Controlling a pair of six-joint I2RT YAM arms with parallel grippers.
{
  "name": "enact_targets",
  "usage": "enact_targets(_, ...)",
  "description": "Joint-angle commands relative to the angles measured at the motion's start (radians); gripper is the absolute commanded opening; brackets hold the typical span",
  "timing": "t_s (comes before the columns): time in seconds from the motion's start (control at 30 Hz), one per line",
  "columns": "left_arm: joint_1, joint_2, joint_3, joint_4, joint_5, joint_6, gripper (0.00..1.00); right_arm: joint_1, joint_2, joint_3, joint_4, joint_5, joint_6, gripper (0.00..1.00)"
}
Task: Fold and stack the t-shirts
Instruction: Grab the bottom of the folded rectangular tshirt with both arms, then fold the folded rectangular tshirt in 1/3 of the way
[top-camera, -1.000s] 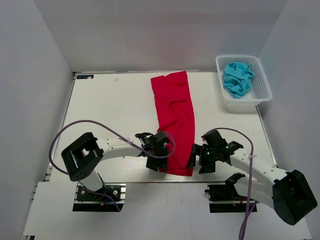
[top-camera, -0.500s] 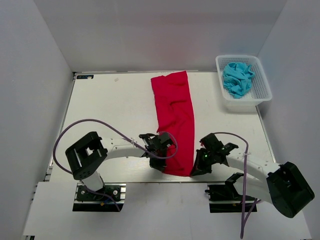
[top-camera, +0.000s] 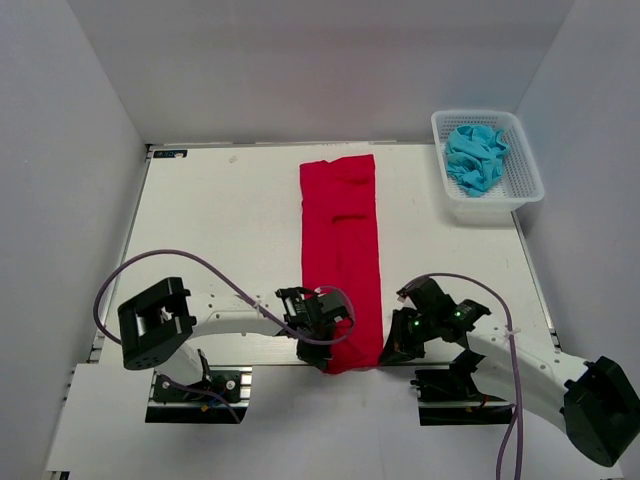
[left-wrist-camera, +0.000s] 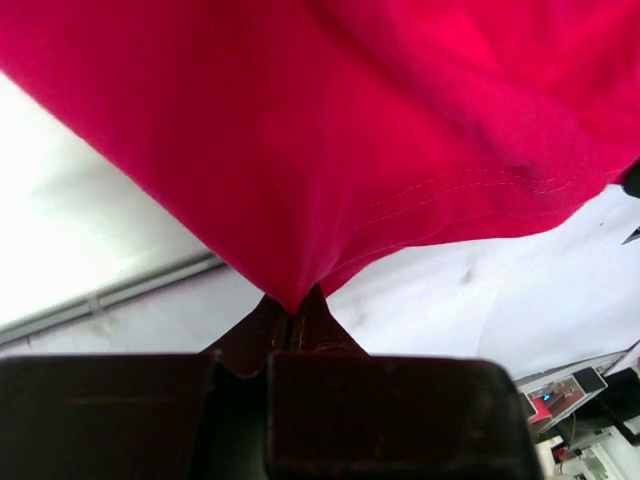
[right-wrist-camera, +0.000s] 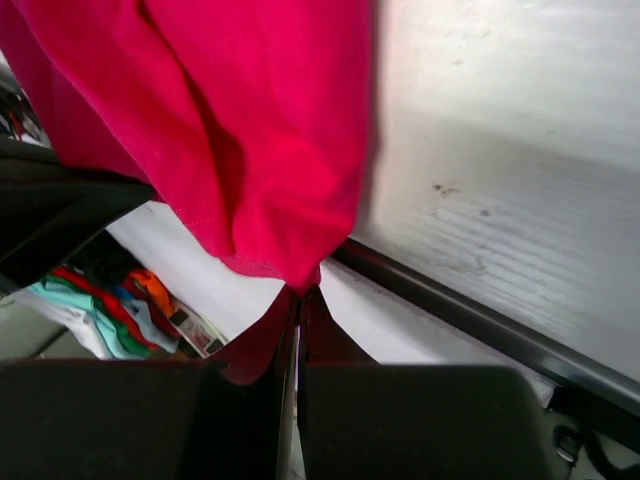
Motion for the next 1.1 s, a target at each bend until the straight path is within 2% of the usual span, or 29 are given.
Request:
enact_targets(0.0, -0.026, -0.036, 0.072, -0.114, -0.052, -0.046, 0.0, 0.023, 0.019, 0.054, -0.006, -0.006, -0.002, 0.0)
enact_targets(0.07, -0.026, -0.049, 0.113, -0.219, -0.106, -0.074, 0.0, 0.025, 0.051, 0.119, -0.049, 0.037, -0.022, 0.0)
enact_targets(0.1, -0.013, -0.08, 0.113, -0.244, -0.14, -0.089, 0.0, 0.022, 0.056, 0.173, -0.096, 0.13, -0.039, 0.0)
enact_targets(0.13, 0.001, -0.106, 0.113, -0.256, -0.171, -0.118, 0.0, 0.017, 0.069, 0.227, -0.144, 0.157, -0.045, 0.0)
enact_targets(0.3, 0.064, -0.177, 0.18, -0.247, -0.338, -0.143, 0.0, 0.01, 0.152, 0.389, -0.239, 0.38, -0.037, 0.0)
enact_targets(0.4, 0.113, -0.165, 0.24, -0.26, -0.413, -0.152, 0.0, 0.0, 0.233, 0.494, -0.241, 0.448, -0.046, 0.0)
enact_targets(0.47, 0.156, -0.151, 0.251, -0.209, -0.439, -0.097, 0.0, -0.009, 0.272, 0.554, -0.227, 0.489, -0.063, 0.0)
enact_targets(0.73, 0.329, -0.022, 0.46, -0.194, -0.496, 0.081, 0.0, -0.062, 0.428, 0.767, -0.187, 0.616, -0.141, 0.0)
enact_targets(1.07, 0.495, 0.202, 0.661, -0.148, -0.367, 0.256, 0.0, -0.153, 0.674, 0.999, -0.158, 0.619, -0.212, 0.0)
